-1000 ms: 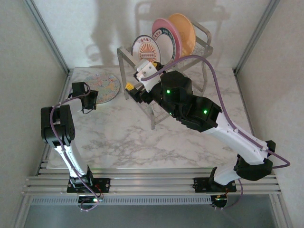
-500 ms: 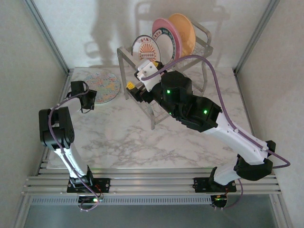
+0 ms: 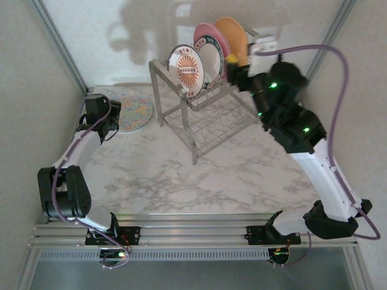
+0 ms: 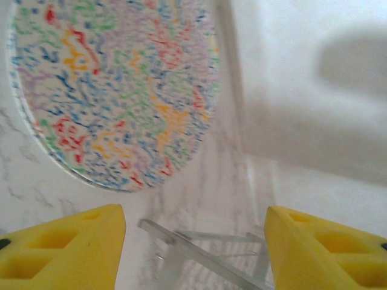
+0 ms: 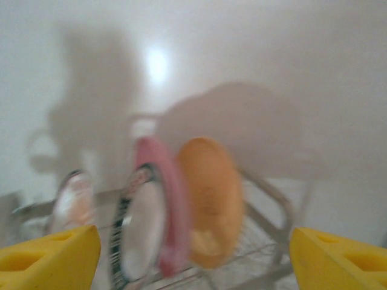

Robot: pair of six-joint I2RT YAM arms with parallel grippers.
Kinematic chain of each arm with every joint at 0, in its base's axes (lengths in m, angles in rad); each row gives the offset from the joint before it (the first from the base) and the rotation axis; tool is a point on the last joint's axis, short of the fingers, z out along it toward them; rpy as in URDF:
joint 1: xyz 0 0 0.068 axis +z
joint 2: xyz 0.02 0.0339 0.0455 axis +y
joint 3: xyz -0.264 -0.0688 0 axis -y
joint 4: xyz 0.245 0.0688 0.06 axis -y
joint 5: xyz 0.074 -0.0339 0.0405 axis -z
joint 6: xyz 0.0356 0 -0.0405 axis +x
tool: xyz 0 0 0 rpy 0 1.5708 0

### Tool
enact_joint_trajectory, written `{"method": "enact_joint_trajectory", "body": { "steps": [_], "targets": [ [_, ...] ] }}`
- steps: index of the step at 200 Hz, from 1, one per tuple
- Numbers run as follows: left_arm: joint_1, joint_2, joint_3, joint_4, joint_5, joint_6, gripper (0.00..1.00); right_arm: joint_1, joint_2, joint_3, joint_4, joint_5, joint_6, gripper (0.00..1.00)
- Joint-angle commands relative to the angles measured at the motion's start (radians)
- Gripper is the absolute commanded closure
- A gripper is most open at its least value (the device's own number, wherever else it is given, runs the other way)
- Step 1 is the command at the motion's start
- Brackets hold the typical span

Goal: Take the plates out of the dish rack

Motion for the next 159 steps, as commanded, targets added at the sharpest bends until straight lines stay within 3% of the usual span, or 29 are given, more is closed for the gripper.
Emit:
{"method": "enact_joint_trajectory", "body": {
  "steps": [1,35,78,159],
  "targets": [
    [-0.053,-0.108,-0.013,0.004,-0.115,-0.021,0.37,-0.118,0.003,0.047,-0.027,-0.105,0.134,0.18],
    [-0.128,-0.24,-0.03,0.101,-0.16,0.027,0.37,-0.254,0.085,0.091,-0.036,-0.235,0.119,0.2],
    [-0.213,-0.338,-0.031,0.266,-0.091,0.139,0.37,-0.323,0.203,0.104,0.023,-0.38,0.03,0.23],
    [-0.329,-0.355,0.092,0.382,0.049,0.248,0.39,-0.384,0.388,0.184,0.028,-0.408,0.019,0.27]
  ]
}}
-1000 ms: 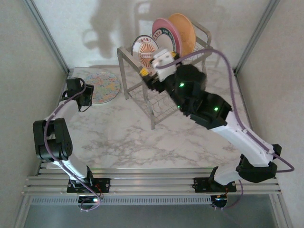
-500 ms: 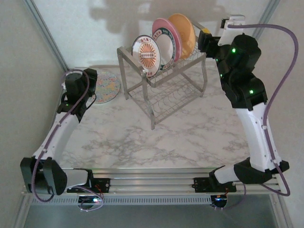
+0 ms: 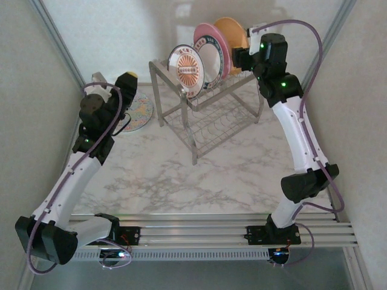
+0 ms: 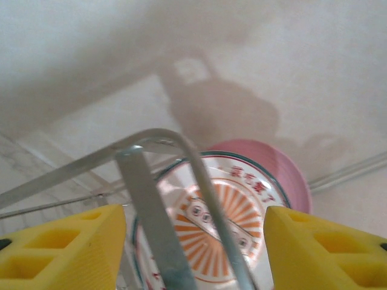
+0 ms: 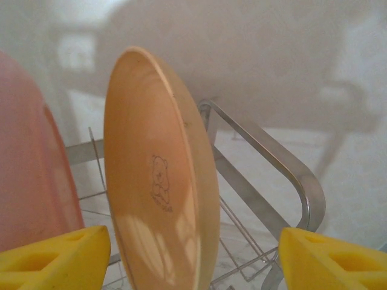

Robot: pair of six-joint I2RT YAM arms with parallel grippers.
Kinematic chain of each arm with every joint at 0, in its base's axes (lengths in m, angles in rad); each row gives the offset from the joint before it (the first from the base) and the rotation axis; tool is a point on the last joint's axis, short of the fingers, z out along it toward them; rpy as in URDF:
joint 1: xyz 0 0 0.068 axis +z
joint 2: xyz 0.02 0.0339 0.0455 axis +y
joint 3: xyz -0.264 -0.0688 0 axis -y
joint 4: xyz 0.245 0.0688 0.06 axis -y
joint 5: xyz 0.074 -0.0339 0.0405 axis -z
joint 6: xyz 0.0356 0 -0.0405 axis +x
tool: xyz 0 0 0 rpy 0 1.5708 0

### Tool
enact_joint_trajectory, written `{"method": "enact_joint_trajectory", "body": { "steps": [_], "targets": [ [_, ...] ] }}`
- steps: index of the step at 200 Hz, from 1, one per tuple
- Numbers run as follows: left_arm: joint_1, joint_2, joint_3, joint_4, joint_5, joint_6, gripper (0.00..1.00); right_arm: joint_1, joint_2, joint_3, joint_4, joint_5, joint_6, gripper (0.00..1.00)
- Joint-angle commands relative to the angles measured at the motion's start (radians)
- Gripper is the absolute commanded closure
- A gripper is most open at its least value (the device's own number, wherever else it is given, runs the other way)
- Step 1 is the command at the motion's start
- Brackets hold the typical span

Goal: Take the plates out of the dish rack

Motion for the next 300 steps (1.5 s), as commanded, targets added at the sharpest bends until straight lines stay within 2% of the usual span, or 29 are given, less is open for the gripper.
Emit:
{"method": "enact_joint_trajectory", "body": {
  "steps": [1,117,193,234,272,300],
  "targets": [
    [-0.023,-0.011,0.058,0.081,0.054,0.047,0.39,-0.019,0.016,0.053,0.04,-0.022,-0.013,0.27],
    [-0.121,0.054,0.247,0.131,0.115,0.168,0.46,-0.043,0.172,0.153,0.017,-0.079,0.042,0.39],
    [-0.16,0.076,0.288,0.12,0.118,0.224,0.48,-0.044,0.218,0.189,0.011,-0.112,0.073,0.64],
    [-0.162,0.08,0.286,0.122,0.114,0.224,0.48,-0.044,0.22,0.207,0.011,-0.121,0.079,0.72],
    [-0.163,0.086,0.284,0.128,0.116,0.221,0.48,-0.039,0.215,0.233,0.012,-0.121,0.084,0.9],
    [-0.164,0.085,0.278,0.131,0.116,0.216,0.48,-0.033,0.2,0.248,0.025,-0.105,0.075,0.99]
  ]
}}
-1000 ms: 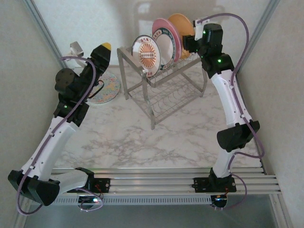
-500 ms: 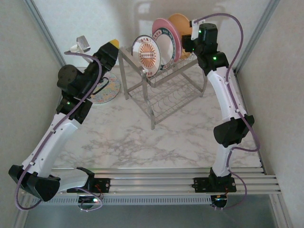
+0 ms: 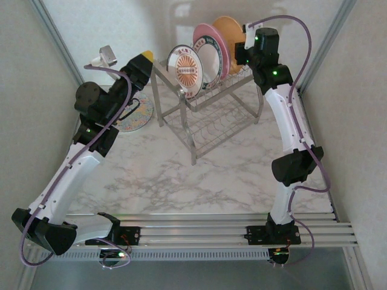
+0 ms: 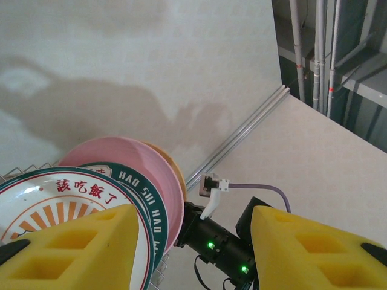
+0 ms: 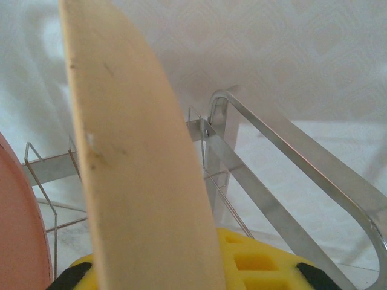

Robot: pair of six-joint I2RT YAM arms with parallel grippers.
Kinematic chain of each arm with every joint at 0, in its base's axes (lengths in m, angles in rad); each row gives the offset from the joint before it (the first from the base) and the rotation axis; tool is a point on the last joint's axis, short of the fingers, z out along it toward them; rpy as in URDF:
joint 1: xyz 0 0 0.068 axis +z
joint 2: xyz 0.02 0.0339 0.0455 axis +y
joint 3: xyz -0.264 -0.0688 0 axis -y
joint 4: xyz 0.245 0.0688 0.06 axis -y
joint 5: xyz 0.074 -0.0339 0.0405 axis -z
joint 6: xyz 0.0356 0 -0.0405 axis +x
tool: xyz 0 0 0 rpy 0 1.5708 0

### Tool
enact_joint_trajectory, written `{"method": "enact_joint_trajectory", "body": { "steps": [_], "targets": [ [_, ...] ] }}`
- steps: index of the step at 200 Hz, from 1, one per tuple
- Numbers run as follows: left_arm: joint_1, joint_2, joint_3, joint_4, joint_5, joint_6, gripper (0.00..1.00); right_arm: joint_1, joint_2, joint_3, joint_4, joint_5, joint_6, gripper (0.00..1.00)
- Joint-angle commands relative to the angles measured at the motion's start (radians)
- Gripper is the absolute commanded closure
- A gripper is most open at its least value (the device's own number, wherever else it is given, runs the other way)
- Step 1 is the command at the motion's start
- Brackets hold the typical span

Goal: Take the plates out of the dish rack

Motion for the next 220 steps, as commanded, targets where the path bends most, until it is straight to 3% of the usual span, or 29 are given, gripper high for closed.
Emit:
{"method": "enact_joint_trajectory", "body": {
  "steps": [1,129,170,220],
  "targets": [
    [-0.01,0.003,0.023,0.042,0.021,0.01,0.48,0.012,-0.015,0.057,0.04,0.016,0.015,1.0],
    [-0.046,0.031,0.058,0.033,0.041,0.005,0.48,0.039,-0.148,0.117,0.149,0.214,-0.07,1.0],
    [-0.107,0.109,0.145,-0.012,0.084,0.042,0.47,0.039,-0.246,0.059,0.183,0.252,-0.01,1.0],
    [-0.192,0.252,0.287,-0.074,0.131,0.071,0.45,0.039,-0.38,-0.041,0.194,0.198,0.121,1.0]
  ]
}}
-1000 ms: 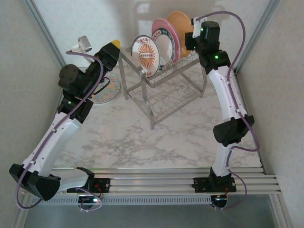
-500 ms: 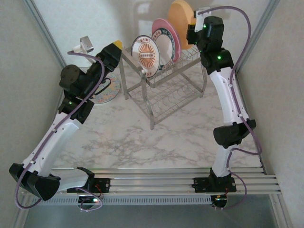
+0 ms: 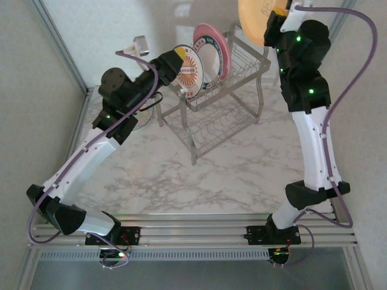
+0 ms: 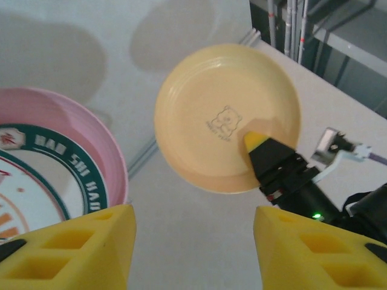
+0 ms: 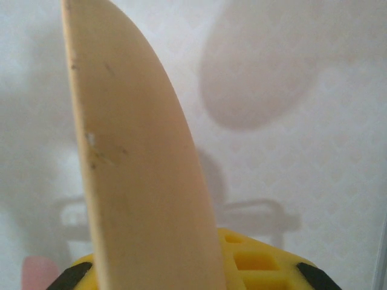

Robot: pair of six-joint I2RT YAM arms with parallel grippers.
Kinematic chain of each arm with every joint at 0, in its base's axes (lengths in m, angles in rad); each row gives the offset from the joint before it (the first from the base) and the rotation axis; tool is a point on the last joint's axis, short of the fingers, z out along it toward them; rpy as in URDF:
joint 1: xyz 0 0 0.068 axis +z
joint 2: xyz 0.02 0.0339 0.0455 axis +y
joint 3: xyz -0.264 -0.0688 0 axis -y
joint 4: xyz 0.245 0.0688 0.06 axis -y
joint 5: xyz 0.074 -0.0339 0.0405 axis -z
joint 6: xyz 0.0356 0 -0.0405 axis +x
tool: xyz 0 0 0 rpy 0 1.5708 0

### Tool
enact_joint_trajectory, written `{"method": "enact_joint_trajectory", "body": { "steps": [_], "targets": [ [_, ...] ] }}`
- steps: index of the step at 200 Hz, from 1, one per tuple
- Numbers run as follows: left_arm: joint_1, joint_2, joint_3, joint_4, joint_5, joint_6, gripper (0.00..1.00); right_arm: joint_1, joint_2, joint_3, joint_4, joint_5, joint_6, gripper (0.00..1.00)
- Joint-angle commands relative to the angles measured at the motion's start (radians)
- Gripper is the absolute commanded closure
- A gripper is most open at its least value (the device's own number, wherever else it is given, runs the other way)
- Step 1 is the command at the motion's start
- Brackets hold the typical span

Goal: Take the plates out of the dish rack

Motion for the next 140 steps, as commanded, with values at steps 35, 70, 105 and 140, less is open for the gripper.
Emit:
{"method": "enact_joint_trajectory", "body": {
  "steps": [35,70,105,140],
  "targets": [
    [-0.064,0.148,0.17,-0.053,0.071,0.01,0.45,0.005,-0.14,-0.122,0.058,-0.149,0.262,1.0],
    [-0.07,0.221,0.24,-0.054,0.096,-0.018,0.45,0.004,-0.194,-0.208,0.074,-0.307,0.417,1.0],
    [-0.069,0.262,0.281,-0.066,0.106,-0.032,0.45,0.005,-0.217,-0.26,0.096,-0.423,0.498,1.0],
    [-0.069,0.281,0.3,-0.061,0.108,-0.041,0.45,0.004,-0.206,-0.26,0.086,-0.531,0.546,1.0]
  ]
}}
